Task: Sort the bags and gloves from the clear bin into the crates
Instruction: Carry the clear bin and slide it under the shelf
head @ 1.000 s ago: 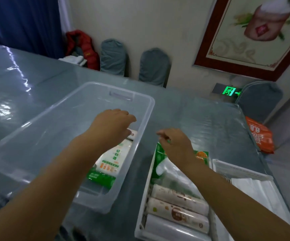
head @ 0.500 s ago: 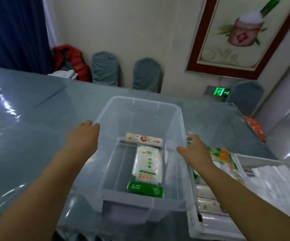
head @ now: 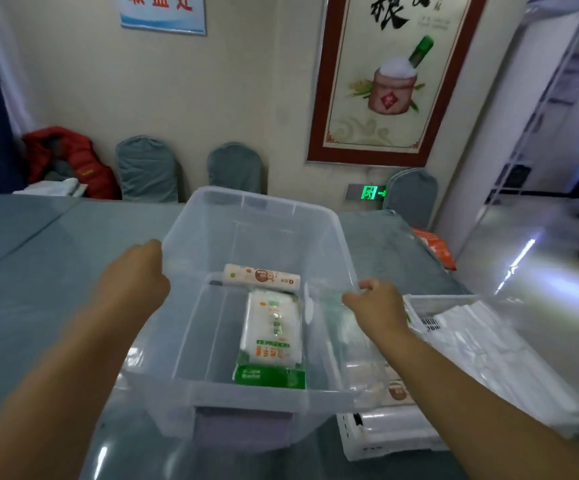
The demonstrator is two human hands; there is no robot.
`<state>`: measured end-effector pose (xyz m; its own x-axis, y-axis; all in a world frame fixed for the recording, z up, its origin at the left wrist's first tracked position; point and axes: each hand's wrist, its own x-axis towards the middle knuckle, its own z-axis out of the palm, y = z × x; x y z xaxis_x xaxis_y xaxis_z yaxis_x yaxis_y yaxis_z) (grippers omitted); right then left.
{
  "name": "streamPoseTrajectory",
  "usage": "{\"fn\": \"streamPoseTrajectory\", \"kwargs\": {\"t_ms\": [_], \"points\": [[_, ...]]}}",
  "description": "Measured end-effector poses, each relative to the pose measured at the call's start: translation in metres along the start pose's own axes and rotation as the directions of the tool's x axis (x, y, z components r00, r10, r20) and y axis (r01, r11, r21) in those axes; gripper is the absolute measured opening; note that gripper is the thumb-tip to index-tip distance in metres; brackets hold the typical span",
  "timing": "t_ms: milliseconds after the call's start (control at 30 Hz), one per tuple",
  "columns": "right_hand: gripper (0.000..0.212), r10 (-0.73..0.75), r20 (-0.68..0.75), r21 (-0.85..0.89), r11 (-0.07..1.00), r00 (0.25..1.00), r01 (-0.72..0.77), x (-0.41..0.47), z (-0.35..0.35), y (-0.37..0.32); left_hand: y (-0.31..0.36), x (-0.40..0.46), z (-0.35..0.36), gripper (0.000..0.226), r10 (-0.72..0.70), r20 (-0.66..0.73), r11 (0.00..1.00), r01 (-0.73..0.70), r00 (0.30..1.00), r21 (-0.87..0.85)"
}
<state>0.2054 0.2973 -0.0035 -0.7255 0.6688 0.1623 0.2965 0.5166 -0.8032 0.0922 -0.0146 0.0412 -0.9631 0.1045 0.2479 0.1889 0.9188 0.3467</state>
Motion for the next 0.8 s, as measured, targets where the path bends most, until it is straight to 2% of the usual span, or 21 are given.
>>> {"fn": "streamPoseTrajectory", "kwargs": {"t_ms": [100, 200, 367, 533, 667, 800], "points": [[0.024, 0.006, -0.068, 0.081, 0.997, 0.998, 0.0, 0.006, -0.043, 0.007, 0.047, -0.001, -0.021, 0.033, 0.076, -0.078, 0.996, -0.079, 0.994, -0.03], [0.028, 0.003, -0.133, 0.13, 0.991, 0.991, 0.014, 0.011, -0.101, 0.02, 0.109, -0.008, -0.038, 0.023, 0.193, -0.171, 0.977, -0.205, 0.966, -0.057], [0.003, 0.013, -0.264, 0.166, 0.986, 0.965, 0.032, 0.01, -0.219, 0.067, 0.232, -0.047, -0.04, 0.021, 0.337, -0.214, 0.931, -0.358, 0.917, -0.066], [0.015, 0.088, -0.364, 0.146, 0.989, 0.927, -0.037, -0.002, -0.349, 0.145, 0.363, -0.111, -0.012, 0.024, 0.477, -0.245, 0.826, -0.526, 0.844, -0.204], [0.008, 0.143, -0.464, 0.134, 0.987, 0.874, -0.09, -0.019, -0.444, 0.211, 0.463, -0.158, 0.028, 0.043, 0.468, -0.23, 0.803, -0.519, 0.853, -0.291], [0.007, 0.204, -0.534, 0.122, 0.979, 0.82, -0.164, -0.038, -0.524, 0.271, 0.554, -0.196, 0.069, 0.037, 0.548, -0.181, 0.723, -0.572, 0.816, -0.388]]}}
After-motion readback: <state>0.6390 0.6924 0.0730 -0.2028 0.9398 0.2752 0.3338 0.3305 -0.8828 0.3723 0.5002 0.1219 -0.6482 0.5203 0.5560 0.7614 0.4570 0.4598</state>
